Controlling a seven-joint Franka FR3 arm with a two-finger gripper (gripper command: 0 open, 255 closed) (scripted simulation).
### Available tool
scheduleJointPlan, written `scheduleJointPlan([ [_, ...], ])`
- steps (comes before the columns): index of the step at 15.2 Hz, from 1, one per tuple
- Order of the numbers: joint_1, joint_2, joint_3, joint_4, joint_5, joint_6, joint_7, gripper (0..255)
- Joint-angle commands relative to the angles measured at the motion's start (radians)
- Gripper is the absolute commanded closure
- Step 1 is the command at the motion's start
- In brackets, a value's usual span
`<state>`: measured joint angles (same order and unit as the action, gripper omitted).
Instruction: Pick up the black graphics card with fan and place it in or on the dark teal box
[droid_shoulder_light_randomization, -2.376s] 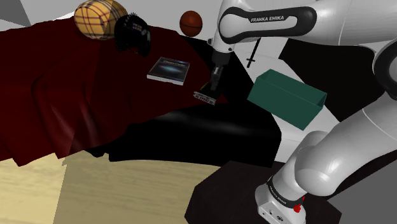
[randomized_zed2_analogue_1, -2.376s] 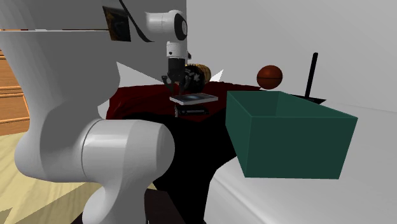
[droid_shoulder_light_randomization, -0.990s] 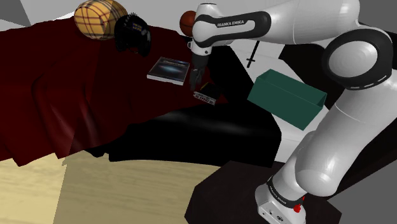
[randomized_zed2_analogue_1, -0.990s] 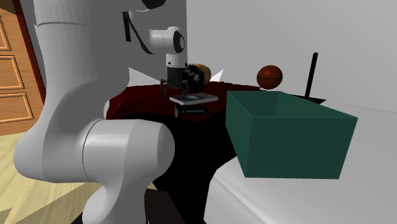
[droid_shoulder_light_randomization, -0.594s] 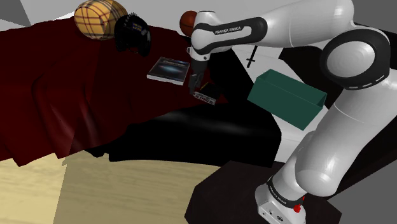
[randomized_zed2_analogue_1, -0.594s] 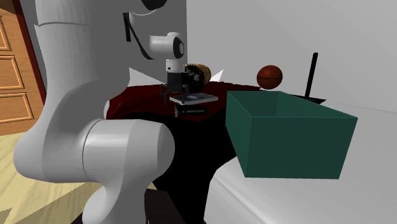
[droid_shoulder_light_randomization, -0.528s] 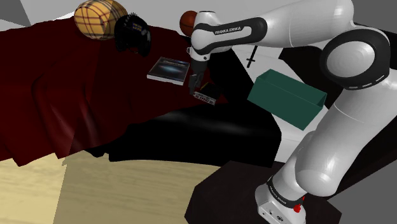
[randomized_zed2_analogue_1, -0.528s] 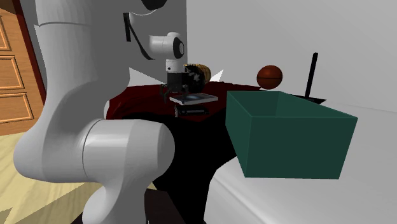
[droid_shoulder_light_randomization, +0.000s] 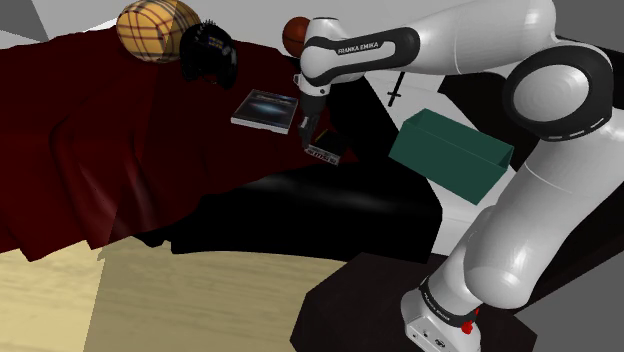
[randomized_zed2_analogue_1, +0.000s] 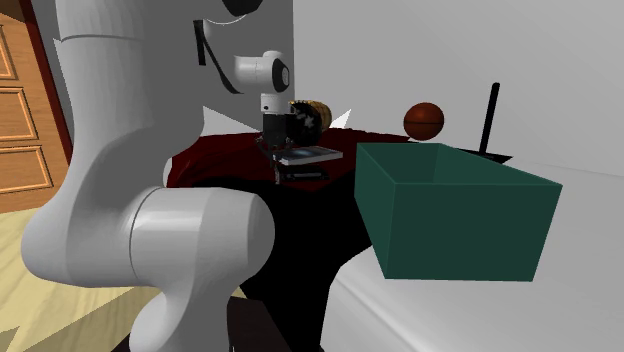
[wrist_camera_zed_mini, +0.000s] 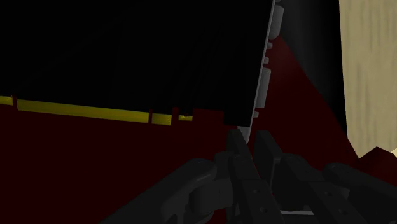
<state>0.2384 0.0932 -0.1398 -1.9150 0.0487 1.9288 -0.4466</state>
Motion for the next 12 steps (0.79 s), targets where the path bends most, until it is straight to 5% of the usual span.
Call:
scheduleJointPlan([
  [1,0.0,0.0,0.0,0.0,0.0,0.0,0.0,255],
  [12,0.0,-0.018,0.0,0.058,-0.004,-0.077,0.005,255],
])
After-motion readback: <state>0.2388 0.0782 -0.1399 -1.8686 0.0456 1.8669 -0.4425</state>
